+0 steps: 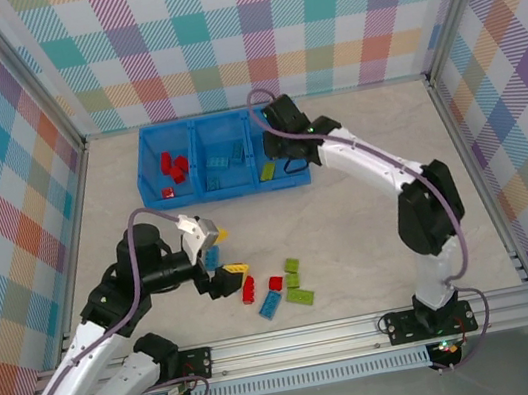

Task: Sort the legos into containers by color

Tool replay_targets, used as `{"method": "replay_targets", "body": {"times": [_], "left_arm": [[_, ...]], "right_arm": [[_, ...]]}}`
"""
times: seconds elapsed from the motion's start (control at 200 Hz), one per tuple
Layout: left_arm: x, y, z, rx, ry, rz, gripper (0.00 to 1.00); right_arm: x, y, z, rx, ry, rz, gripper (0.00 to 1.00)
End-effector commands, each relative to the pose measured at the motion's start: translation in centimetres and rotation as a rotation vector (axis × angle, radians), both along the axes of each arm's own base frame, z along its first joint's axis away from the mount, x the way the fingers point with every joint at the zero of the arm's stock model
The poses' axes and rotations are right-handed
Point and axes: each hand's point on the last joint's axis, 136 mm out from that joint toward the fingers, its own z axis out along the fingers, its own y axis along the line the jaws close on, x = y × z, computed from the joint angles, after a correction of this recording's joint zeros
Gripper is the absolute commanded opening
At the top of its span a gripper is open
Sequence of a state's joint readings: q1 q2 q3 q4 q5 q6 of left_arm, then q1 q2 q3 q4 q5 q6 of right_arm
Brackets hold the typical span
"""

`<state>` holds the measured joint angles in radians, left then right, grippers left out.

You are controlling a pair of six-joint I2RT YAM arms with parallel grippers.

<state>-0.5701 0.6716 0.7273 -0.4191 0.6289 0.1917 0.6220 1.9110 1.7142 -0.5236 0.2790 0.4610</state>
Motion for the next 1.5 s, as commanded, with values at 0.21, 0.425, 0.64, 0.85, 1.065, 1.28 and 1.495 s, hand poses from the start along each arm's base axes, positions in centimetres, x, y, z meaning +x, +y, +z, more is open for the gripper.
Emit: {"method": "replay_targets", "body": {"times": [0.21,0.425,0.64,0.85,1.065,1.28,1.495], "left_arm": [[1.8,-2.9,1.3,0.013,-0.003,0.058,1.0],[5.9,-0.8,-0.8,0.039,0.161,0.401,1.0],[8.7,5.0,-3.8,0.109,0.35,0.869,1.0],[9.9,10.5,-8.5,0.233,0.448,1.157,1.0],[11.1,11.3,-14.6,0.433,0.547,1.15,0.97],[12.8,10.8,-19.3,0.521,0.609,1.158,0.87],[13.7,10.5,-22.5,0.554,0.671,1.168,0.78]], "right_arm": [[4.8,0.6,-4.4,-0.136,0.094,0.032,0.39],[4.2,0.4,-2.2,-0.114,0.083,0.034,0.45],[0.9,-0.7,2.0,-0.041,0.054,0.054,0.45],[-8.3,-0.5,4.5,0.162,0.054,0.247,0.61],[-17.5,-0.3,2.1,0.343,0.294,0.404,0.81],[-25.4,2.8,-1.2,0.307,0.471,0.607,1.0],[-27.4,4.2,-3.0,0.261,0.552,0.63,1.0]]}}
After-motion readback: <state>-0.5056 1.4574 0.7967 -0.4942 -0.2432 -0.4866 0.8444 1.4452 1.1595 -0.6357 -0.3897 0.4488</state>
